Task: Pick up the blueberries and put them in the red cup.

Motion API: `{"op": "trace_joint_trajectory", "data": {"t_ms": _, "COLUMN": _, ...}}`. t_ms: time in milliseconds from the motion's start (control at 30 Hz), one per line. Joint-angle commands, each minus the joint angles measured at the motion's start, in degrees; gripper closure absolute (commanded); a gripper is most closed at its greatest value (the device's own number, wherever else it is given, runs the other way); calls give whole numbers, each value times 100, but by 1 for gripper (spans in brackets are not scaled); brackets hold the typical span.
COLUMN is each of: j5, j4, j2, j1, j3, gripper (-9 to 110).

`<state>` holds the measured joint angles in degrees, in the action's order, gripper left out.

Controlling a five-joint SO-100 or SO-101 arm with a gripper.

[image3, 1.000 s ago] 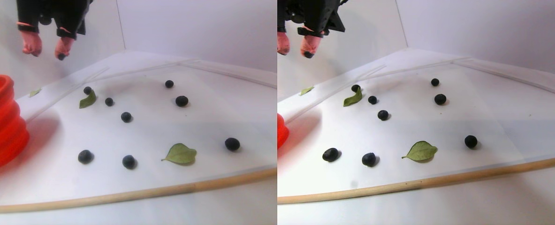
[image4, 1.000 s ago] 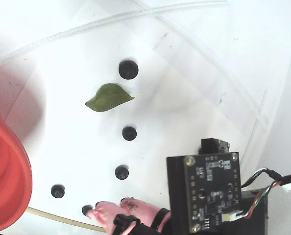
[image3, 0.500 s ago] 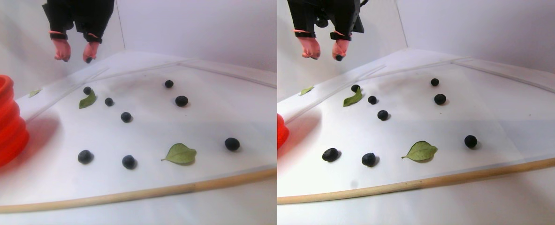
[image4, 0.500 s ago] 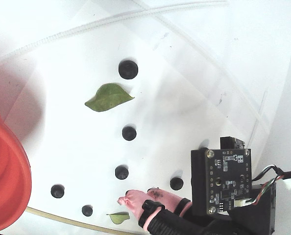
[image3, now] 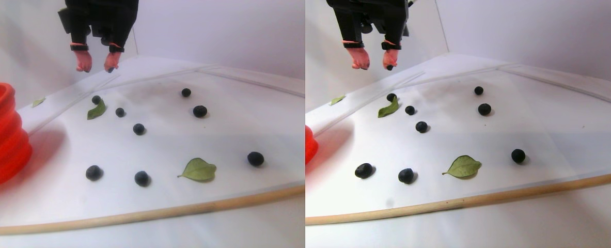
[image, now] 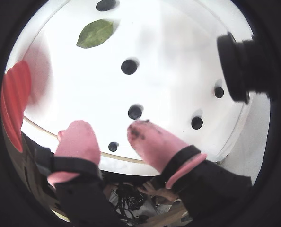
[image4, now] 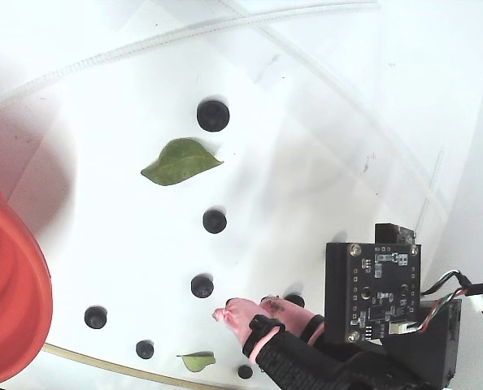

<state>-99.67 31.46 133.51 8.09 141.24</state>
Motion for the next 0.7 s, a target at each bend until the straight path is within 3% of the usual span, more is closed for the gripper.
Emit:
{"op": "trace_joint_trajectory", "data": {"t_ms": 0, "j5": -255, "j4": -396, "j2": -70, "j1": -26, "j3": 62, "gripper": 87}}
{"op": "trace_joint_trajectory", "data": {"t_ms": 667, "j5": -1239, "j4": -2347, "j2": -1512, "j1": 123, "j3": -132, "gripper": 86}}
